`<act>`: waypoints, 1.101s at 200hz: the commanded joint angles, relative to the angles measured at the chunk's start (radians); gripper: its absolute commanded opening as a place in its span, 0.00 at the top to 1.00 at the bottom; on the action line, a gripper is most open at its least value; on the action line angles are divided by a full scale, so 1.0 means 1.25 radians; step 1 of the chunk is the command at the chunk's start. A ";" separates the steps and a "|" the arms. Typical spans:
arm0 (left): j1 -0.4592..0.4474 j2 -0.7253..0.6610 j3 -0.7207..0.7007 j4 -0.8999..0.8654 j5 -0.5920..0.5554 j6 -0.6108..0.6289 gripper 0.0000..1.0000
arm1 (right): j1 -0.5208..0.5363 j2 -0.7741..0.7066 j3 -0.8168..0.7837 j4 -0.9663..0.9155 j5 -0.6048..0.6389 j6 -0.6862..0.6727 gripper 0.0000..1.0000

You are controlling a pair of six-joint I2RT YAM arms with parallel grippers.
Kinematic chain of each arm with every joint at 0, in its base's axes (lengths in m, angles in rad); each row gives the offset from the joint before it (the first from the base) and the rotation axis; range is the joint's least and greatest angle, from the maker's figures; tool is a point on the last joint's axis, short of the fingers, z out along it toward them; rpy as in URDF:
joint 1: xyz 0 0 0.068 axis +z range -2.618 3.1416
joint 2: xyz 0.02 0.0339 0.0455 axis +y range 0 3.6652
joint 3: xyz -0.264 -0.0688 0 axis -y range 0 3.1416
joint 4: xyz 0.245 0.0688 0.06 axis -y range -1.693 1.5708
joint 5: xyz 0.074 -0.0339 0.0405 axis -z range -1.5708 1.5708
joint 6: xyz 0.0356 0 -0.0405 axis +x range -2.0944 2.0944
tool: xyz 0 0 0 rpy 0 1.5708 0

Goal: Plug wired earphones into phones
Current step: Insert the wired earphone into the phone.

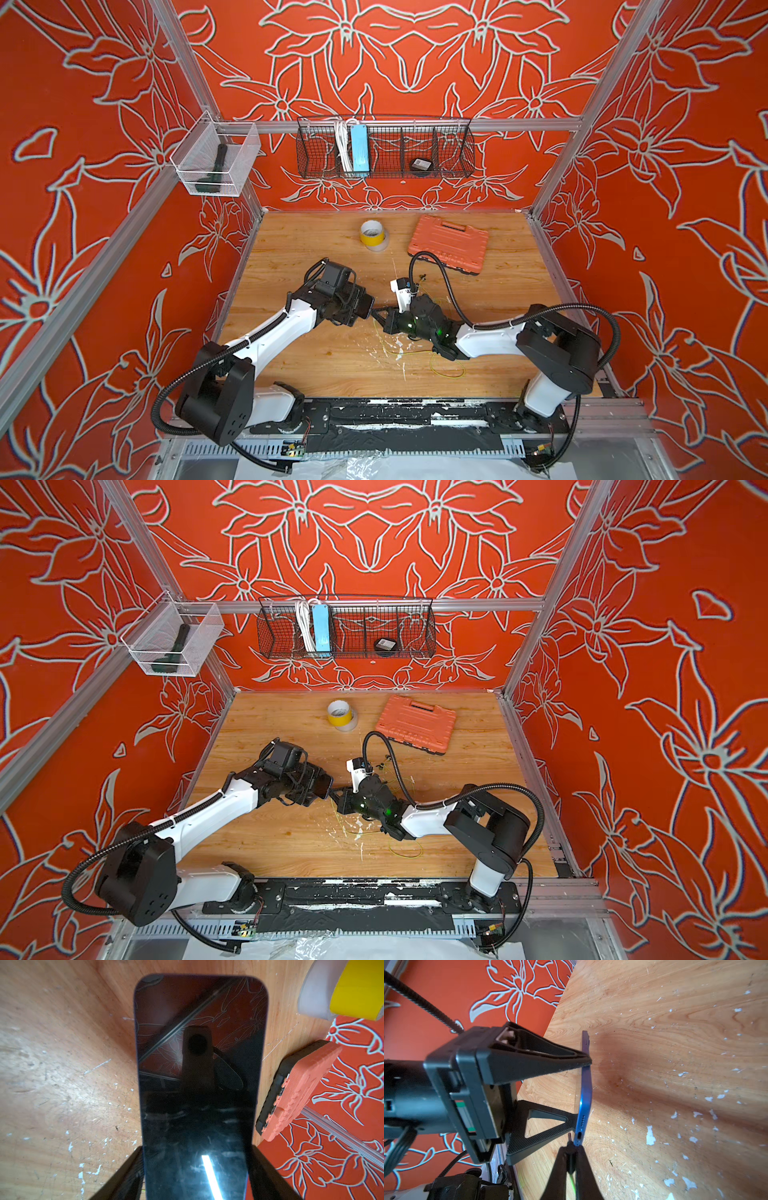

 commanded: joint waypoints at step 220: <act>-0.020 -0.047 -0.021 0.025 0.001 -0.035 0.30 | 0.011 0.000 0.023 -0.035 0.061 -0.006 1.00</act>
